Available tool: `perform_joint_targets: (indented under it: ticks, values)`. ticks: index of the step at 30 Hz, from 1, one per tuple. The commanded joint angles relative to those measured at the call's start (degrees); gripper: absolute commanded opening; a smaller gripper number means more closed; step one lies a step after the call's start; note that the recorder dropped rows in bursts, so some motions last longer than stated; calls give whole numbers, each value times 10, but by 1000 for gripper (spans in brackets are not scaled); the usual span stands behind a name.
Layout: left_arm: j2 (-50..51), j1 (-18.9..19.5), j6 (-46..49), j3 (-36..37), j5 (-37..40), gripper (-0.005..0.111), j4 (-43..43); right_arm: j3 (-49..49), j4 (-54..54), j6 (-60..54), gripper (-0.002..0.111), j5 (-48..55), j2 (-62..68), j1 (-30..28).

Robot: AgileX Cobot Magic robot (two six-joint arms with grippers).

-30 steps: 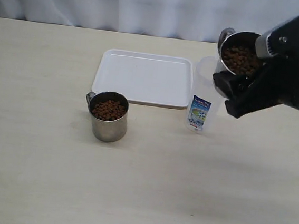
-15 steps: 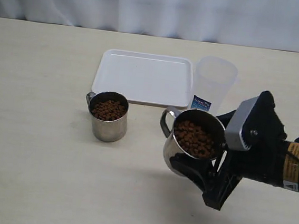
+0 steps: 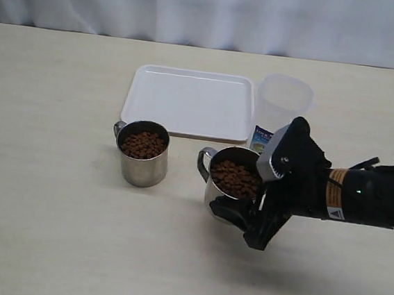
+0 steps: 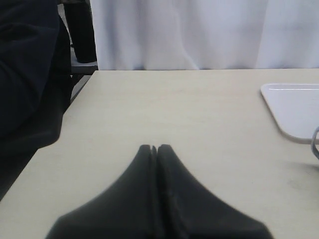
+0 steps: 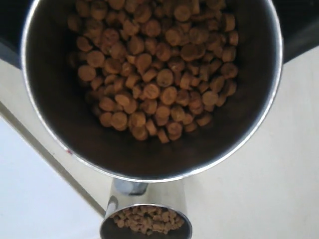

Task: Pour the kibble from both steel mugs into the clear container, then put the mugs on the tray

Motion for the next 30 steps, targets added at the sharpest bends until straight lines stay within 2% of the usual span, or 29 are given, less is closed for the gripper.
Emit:
perform_joint_targets:
  ticks: [1,6,13,30]
  values:
    - [0,0,-2,2,-4,0,-1,-34,-6,-2,4,-9,51,0]
    - [0,0,-2,2,-4,0,-1,-41,-4,-2,4,-35,84,0]
    - [0,0,-2,2,-4,0,-1,-41,14,-6,4,-5,84,0]
    - [0,0,-2,2,-4,0,-1,-41,8,-1,4,-32,74,1]
